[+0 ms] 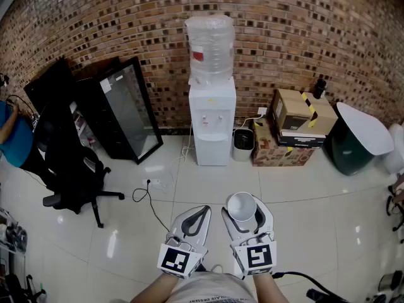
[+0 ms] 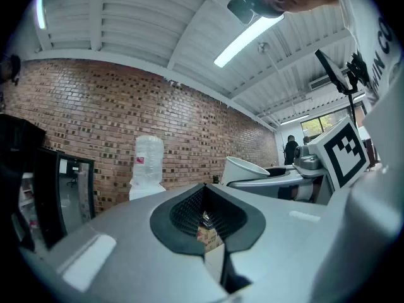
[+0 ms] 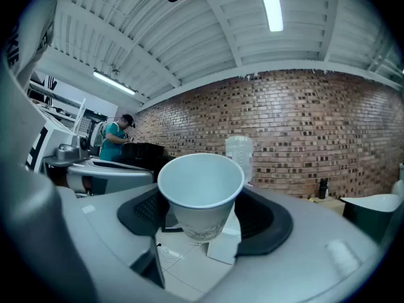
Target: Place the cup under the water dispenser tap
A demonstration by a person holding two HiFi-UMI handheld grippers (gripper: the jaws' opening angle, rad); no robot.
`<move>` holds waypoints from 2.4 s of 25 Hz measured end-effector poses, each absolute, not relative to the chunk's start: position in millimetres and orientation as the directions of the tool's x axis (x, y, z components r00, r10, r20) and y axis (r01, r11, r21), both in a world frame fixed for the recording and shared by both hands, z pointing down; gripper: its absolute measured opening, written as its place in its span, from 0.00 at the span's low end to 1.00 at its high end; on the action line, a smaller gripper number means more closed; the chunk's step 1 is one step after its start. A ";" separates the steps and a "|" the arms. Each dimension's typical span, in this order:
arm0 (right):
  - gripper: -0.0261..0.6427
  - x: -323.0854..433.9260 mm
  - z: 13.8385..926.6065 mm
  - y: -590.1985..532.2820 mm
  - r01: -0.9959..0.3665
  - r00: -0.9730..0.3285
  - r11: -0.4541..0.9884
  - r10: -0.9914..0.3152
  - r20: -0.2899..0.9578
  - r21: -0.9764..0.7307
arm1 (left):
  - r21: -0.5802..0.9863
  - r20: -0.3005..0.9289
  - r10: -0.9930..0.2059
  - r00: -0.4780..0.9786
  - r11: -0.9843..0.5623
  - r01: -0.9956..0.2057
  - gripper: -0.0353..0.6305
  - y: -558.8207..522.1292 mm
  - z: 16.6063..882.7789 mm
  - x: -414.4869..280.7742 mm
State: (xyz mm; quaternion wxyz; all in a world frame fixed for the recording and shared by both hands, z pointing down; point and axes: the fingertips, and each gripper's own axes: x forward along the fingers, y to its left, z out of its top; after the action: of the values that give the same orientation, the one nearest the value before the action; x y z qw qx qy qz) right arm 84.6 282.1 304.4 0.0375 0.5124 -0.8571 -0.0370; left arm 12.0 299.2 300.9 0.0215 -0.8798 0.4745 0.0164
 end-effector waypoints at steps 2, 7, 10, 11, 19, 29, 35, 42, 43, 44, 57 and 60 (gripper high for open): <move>0.53 88.2 306.5 279.6 -0.875 -0.473 0.474 -0.881 0.033 0.097 | -0.026 -0.048 -0.836 0.547 -0.546 -0.837 0.04 296.5 301.5 14.2; 0.53 93.6 310.4 270.8 -0.871 -0.481 0.481 -0.876 0.028 0.100 | -0.017 -0.038 -0.843 0.536 -0.536 -0.844 0.04 289.4 303.2 16.1; 0.53 91.6 312.3 264.3 -0.865 -0.489 0.491 -0.871 0.040 0.103 | -0.001 -0.034 -0.845 0.533 -0.533 -0.846 0.04 282.2 312.3 15.6; 0.53 91.1 312.9 260.5 -0.864 -0.491 0.493 -0.870 0.041 0.104 | 0.010 -0.032 -0.847 0.531 -0.531 -0.847 0.04 277.7 313.7 15.4; 0.53 82.0 323.6 222.0 -0.858 -0.497 0.501 -0.866 0.061 0.115 | 0.058 -0.031 -0.844 0.536 -0.537 -0.842 0.04 231.5 325.6 7.9; 0.53 66.1 334.2 153.5 -0.855 -0.498 0.507 -0.861 0.102 0.110 | 0.074 -0.002 -0.830 0.558 -0.557 -0.827 0.04 161.6 331.1 1.7; 0.53 45.3 333.9 106.4 -0.851 -0.502 0.513 -0.857 0.118 0.114 | 0.095 0.001 -0.825 0.565 -0.562 -0.821 0.04 113.9 333.7 -17.4; 0.53 20.1 327.2 56.4 -0.857 -0.485 0.501 -0.863 0.138 0.124 | 0.125 -0.001 -0.815 0.579 -0.574 -0.809 0.04 62.3 328.5 -40.6; 0.53 16.0 326.8 48.8 -0.857 -0.484 0.500 -0.864 0.137 0.126 | 0.126 0.000 -0.815 0.580 -0.575 -0.808 0.04 54.7 327.5 -44.8; 0.53 12.1 326.5 41.5 -0.857 -0.483 0.499 -0.865 0.138 0.129 | 0.129 0.000 -0.814 0.581 -0.576 -0.807 0.04 47.1 326.9 -48.7; 0.53 -12.1 320.8 -16.6 -0.873 -0.438 0.460 -0.886 0.150 0.166 | 0.146 -0.025 -0.784 0.620 -0.617 -0.774 0.04 -17.4 324.5 -68.8; 0.53 -10.6 321.3 -24.4 -0.877 -0.432 0.452 -0.890 0.146 0.160 | 0.144 -0.020 -0.778 0.628 -0.624 -0.768 0.04 -24.0 325.0 -66.6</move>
State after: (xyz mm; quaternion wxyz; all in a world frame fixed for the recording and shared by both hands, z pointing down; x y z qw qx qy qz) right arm -10.6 -24.4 321.3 0.1049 0.5225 -0.8456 -0.0298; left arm -66.6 -24.0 325.0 -0.0608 -0.9002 0.4293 0.0399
